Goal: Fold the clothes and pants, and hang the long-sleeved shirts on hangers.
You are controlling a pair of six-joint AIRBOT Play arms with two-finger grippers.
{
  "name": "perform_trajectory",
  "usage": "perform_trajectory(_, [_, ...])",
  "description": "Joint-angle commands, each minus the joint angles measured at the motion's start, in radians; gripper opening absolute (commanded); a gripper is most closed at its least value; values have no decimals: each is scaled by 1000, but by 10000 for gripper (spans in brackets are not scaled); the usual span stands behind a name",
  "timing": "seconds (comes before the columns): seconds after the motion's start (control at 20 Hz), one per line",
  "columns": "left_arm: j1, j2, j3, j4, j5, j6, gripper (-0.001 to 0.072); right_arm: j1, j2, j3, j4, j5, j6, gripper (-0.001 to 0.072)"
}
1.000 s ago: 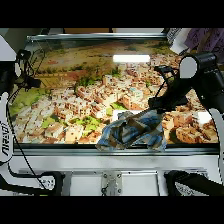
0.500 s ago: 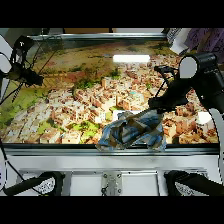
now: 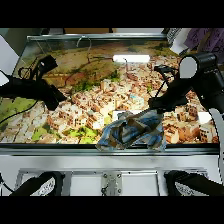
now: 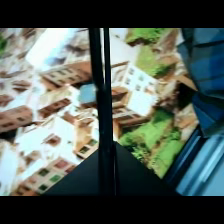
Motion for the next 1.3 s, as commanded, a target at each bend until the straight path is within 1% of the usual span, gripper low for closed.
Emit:
perform_trajectory(0.0, [-1,-60,-21,-128,-214,80,15,0,-1,0,0,0,0,19])
perform_trajectory(0.1, [-1,-92,-21,-44,-214,80,14,0,0,0,0,0,0,19])
perform_trajectory(0.15, [0,-103,-22,-35,-220,97,13,0,0,0,0,0,0,19])
perform_trajectory(0.2, [2,-109,-22,-45,-237,159,13,0,-1,0,0,0,0,20])
perform_trajectory(0.25, [8,-108,-22,-63,-247,247,13,0,-1,0,1,0,0,19])
perform_trajectory(0.3, [15,-104,-23,-97,-245,310,13,0,0,0,0,0,-7,19])
perform_trajectory(0.35, [33,-98,-22,-138,-244,344,13,-2,-1,0,0,0,-31,19])
perform_trajectory(0.45, [75,-81,-22,-179,-257,356,13,-2,-1,0,0,0,-30,19])
perform_trajectory(0.55, [113,-69,-22,-173,-291,355,13,-2,-1,0,0,-11,-30,20])
perform_trajectory(0.6, [133,-66,-22,-173,-309,352,13,-2,-1,0,0,-10,-30,19])
perform_trajectory(0.75, [174,-64,-23,-174,-327,303,13,-2,-1,0,1,-11,-30,19])
perform_trajectory(0.85, [180,-62,-25,-174,-353,311,12,-5,0,2,0,-11,-42,20])
perform_trajectory(0.9, [180,-49,-38,-176,-349,320,12,-8,0,6,0,-8,-41,19])
perform_trajectory(1.05, [180,21,-151,-174,-349,398,11,-29,0,37,0,-9,-18,19])
perform_trajectory(1.25, [180,122,-312,-174,-320,440,12,-57,0,68,0,-6,-10,19])
